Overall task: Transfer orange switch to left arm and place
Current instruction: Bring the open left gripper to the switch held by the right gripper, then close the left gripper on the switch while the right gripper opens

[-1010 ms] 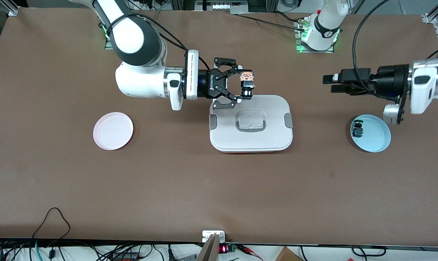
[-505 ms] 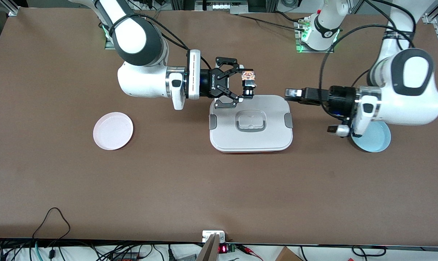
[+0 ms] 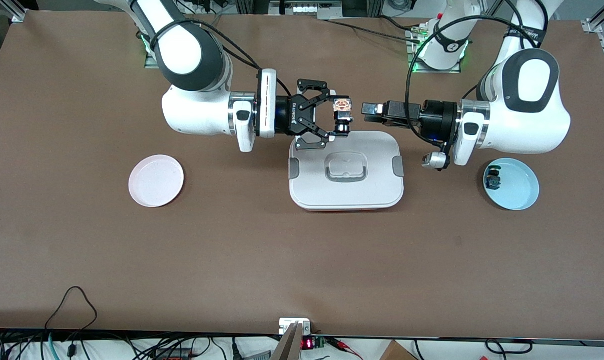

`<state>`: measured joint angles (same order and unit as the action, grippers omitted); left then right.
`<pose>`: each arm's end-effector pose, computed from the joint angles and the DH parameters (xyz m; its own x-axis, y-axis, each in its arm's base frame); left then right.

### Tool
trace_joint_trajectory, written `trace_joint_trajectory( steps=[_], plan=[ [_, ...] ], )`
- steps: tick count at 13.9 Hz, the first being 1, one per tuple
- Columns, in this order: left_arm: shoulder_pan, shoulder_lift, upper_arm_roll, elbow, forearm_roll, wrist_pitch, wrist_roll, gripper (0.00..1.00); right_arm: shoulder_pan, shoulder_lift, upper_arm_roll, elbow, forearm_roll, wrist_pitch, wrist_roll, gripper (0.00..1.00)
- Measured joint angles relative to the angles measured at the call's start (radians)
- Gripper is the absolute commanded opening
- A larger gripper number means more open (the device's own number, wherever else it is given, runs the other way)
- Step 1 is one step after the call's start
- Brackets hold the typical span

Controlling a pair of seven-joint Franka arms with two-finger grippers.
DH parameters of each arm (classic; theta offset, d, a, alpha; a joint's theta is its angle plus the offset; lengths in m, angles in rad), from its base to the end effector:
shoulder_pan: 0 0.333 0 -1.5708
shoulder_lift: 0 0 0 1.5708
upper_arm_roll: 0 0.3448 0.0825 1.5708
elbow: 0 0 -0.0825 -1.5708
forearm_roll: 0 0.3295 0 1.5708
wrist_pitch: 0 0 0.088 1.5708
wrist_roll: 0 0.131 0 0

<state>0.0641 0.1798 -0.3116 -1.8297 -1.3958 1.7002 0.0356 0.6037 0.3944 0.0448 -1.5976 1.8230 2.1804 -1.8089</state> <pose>0.5182 -0.2371 0.5401 0.9218 -0.1244 -0.3671 0.3361 -0.2156 0.9168 0.5145 0.4524 0.5142 0.2544 0.0307 0.9666 0.9671 -0.0149 -0.2540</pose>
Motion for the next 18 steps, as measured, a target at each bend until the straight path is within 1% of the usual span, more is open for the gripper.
trace_joint_trajectory(
  steps=[2, 5, 6, 7, 10, 14, 15, 16, 17, 18],
  plan=[
    [0.000, -0.012, -0.018, -0.002, 0.000, 0.001, -0.015, 1.00, 0.000, 0.000, 0.000, 0.000, 0.000, 0.002, 0.000, 0.01],
    [0.000, -0.018, -0.023, -0.006, -0.024, 0.008, -0.020, 1.00, 0.000, 0.000, 0.000, 0.000, 0.000, 0.002, 0.000, 0.01],
    [0.000, -0.018, -0.024, -0.008, -0.038, 0.018, -0.020, 0.99, 0.000, 0.000, -0.001, 0.000, 0.000, 0.002, 0.000, 0.01],
    [0.000, -0.018, -0.024, -0.009, -0.043, 0.028, -0.020, 0.96, 0.000, 0.000, -0.001, 0.000, 0.000, 0.002, 0.000, 0.01],
    [0.000, -0.018, -0.028, -0.012, -0.072, 0.049, -0.021, 0.96, 0.001, 0.000, 0.000, 0.000, 0.000, 0.002, 0.000, 0.01],
    [-0.005, -0.018, -0.040, -0.016, -0.104, 0.089, -0.021, 0.94, 0.001, 0.000, 0.000, 0.000, 0.000, 0.002, 0.000, 0.01],
    [-0.009, -0.017, -0.043, -0.017, -0.107, 0.100, -0.022, 0.89, 0.001, 0.000, 0.000, 0.000, 0.000, 0.002, 0.000, 0.01],
    [-0.015, -0.016, -0.044, -0.018, -0.109, 0.106, -0.022, 0.79, 0.001, 0.000, 0.000, 0.000, 0.000, 0.002, 0.000, 0.01],
    [-0.019, -0.014, -0.045, -0.020, -0.110, 0.109, -0.022, 0.53, 0.001, 0.000, 0.000, 0.000, 0.000, 0.002, 0.000, 0.01],
    [-0.021, -0.013, -0.045, -0.021, -0.110, 0.110, -0.022, 0.51, 0.001, 0.000, 0.000, 0.000, 0.000, 0.002, 0.000, 0.01]
  ],
)
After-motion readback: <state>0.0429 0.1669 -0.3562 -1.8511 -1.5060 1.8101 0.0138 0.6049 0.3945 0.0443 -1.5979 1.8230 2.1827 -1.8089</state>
